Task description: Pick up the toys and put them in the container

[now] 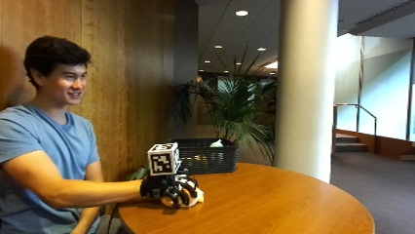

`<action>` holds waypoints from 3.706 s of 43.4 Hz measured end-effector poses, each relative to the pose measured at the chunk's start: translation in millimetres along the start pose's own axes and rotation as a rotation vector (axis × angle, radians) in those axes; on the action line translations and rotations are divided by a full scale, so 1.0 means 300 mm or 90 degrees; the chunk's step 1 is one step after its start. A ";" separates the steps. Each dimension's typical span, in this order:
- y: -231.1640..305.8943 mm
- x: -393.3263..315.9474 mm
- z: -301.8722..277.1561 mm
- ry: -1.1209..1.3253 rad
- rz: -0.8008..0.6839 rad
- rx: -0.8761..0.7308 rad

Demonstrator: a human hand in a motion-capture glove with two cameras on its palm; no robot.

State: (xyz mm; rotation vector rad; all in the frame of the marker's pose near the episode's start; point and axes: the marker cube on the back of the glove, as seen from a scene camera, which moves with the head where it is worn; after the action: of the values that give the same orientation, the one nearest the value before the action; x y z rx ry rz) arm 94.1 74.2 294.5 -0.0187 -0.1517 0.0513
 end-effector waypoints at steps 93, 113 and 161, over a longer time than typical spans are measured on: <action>-0.220 -1.203 -0.690 -0.119 -0.259 -0.036; -0.310 -0.984 -0.723 -0.017 -0.202 -0.062; -0.320 -0.177 -0.485 0.103 -0.139 -0.037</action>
State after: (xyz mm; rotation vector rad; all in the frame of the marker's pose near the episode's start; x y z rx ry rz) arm 68.6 -26.7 144.9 -0.0635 0.0075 -0.1720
